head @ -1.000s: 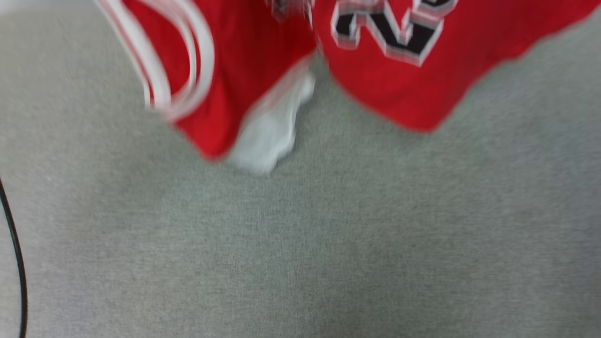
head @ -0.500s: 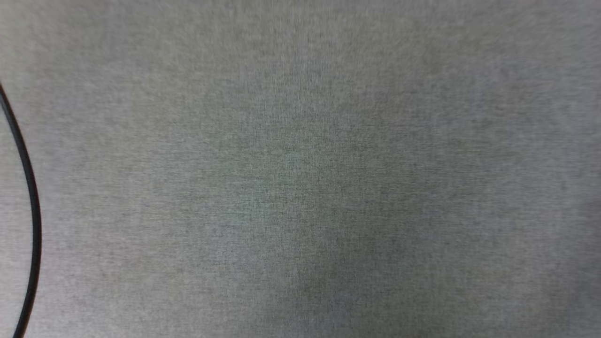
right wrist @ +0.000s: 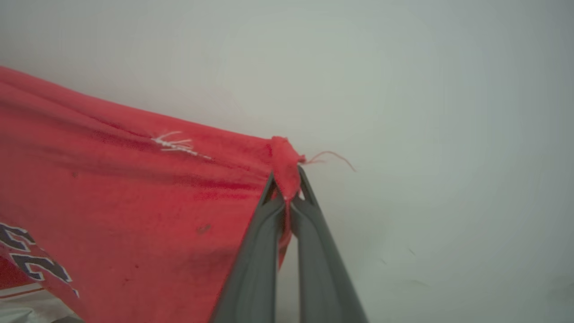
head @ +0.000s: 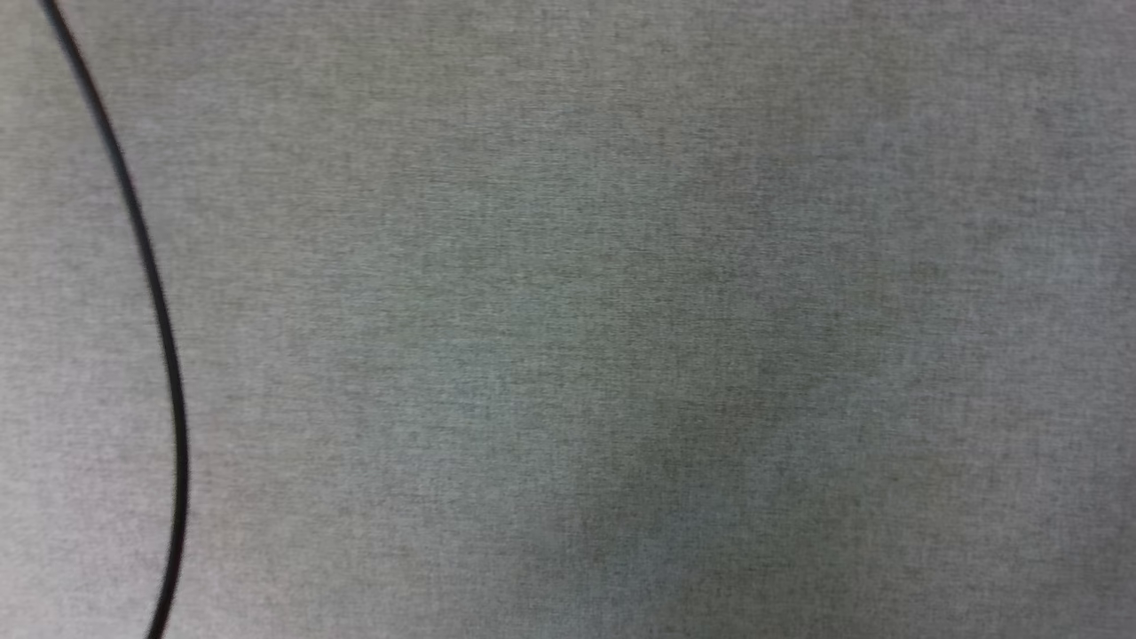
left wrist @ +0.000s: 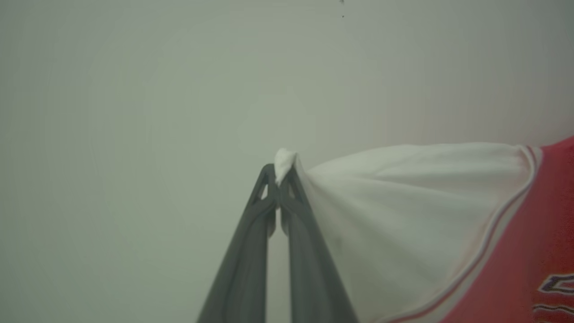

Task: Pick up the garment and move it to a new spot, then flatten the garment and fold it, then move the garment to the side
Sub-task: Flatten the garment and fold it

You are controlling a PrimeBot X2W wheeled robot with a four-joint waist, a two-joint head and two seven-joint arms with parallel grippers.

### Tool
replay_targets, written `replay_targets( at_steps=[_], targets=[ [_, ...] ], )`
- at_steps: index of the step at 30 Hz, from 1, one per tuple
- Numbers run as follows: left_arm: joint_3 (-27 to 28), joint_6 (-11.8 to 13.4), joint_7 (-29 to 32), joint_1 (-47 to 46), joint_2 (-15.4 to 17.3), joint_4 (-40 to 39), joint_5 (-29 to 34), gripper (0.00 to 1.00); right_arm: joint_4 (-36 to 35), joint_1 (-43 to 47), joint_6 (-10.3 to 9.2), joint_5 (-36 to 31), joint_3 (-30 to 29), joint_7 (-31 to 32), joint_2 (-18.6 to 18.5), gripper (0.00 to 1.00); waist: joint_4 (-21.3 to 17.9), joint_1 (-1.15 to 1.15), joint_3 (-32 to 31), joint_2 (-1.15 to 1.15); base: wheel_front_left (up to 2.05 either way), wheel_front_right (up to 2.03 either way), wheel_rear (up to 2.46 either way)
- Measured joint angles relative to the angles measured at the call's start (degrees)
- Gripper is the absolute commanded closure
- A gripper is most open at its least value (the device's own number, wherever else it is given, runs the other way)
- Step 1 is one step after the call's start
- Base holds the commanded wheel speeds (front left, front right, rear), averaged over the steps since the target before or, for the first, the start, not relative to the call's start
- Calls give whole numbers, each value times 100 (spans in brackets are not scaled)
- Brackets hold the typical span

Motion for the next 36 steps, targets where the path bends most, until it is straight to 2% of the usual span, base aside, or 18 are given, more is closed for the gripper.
replay_targets(
  at_steps=[4, 7, 8, 9, 10, 18, 27, 36],
  targets=[
    [112, 126, -8, 832, -127, -576, 34, 100, 263, 396, -1, 286, -30, -245, 74, 100, 83, 0, -49, 0, 0, 0, 0],
    [212, 159, -14, 1679, -227, -984, 16, 100, 328, 877, -1, 348, 192, -382, 87, 100, 123, 0, -165, 0, 0, 0, 0],
    [278, 153, -13, 2541, -379, -1268, -75, 100, 325, 1380, -1, 511, 358, -481, 93, 100, 158, -1, -337, 0, 0, 0, 0],
    [291, 151, -13, 2802, -432, -1357, -74, 100, 307, 1555, -1, 576, 387, -527, 96, 100, 170, 0, -403, 0, 0, 0, 0],
    [358, 151, -14, 3600, -595, -1641, -85, 100, 279, 2117, -1, 737, 471, -577, 87, 100, 203, -1, -630, 0, 0, 0, 0],
    [420, 153, -21, 5703, -813, -2270, -149, 100, 58, 3577, -2, 1256, 843, -501, -11, 100, 280, -2, -1374, 1, 0, 0, 0],
    [181, 110, 23, 7649, -660, -2365, -461, 100, -403, 5419, -2, 2039, 1176, -156, -463, 100, 375, -3, -2238, 1, 0, 0, 0],
    [-59, 188, 424, 9358, -238, -3045, -737, 100, -849, 6837, -1, 2625, 1572, 245, -915, 100, 407, -4, -2989, 1, 0, 0, 0]
  ],
)
